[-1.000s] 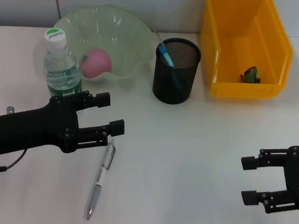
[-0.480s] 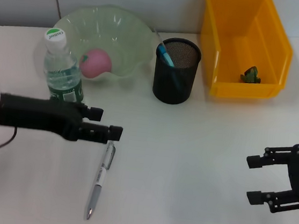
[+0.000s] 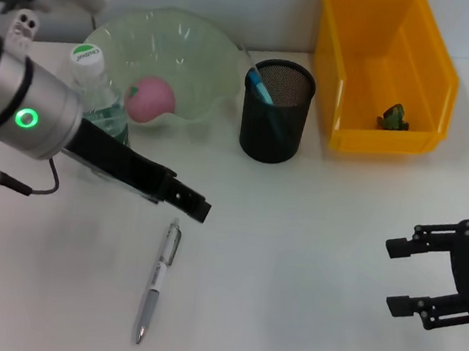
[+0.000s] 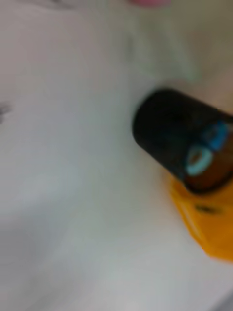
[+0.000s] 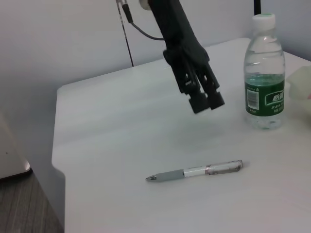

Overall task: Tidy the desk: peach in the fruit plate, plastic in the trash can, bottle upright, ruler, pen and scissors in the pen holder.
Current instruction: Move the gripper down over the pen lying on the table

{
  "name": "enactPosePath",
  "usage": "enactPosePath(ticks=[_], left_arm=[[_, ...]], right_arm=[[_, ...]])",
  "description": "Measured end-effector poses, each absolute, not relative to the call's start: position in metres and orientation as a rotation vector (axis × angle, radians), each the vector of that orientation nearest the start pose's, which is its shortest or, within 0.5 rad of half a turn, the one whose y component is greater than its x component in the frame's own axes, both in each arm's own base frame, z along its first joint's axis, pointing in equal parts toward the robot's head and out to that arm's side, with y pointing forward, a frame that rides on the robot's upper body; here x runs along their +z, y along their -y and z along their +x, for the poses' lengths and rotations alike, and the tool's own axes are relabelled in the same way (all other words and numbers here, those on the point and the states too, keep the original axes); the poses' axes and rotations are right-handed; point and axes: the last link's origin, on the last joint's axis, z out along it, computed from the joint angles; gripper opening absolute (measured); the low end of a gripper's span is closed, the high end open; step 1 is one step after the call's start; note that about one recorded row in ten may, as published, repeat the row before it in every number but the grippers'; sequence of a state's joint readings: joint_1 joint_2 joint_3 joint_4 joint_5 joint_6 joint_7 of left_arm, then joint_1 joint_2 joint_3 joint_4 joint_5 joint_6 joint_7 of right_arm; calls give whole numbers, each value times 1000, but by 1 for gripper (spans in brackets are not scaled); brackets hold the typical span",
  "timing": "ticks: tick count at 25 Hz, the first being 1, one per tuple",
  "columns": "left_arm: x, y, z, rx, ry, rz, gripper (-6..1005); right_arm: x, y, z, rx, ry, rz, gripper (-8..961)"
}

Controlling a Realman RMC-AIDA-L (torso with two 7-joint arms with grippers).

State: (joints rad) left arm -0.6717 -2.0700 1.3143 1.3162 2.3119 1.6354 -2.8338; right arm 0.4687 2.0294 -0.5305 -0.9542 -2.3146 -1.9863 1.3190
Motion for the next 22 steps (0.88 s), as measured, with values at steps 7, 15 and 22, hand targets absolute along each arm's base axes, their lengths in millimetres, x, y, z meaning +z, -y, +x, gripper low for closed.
enactPosePath(ticks=[7,15,22], left_arm=[[-24,-347,-132,346,1421,-2660,810],[-27,-349,-141,451,1400,-2625,806],[-36,-348,-142,531,1374,-2636,802]], right_arm=[[68,-279,285,403,-358,-2995,743],[67,-280,289,346,-340,-2998,739],[67,-285,289,316,-339,-2988,735]])
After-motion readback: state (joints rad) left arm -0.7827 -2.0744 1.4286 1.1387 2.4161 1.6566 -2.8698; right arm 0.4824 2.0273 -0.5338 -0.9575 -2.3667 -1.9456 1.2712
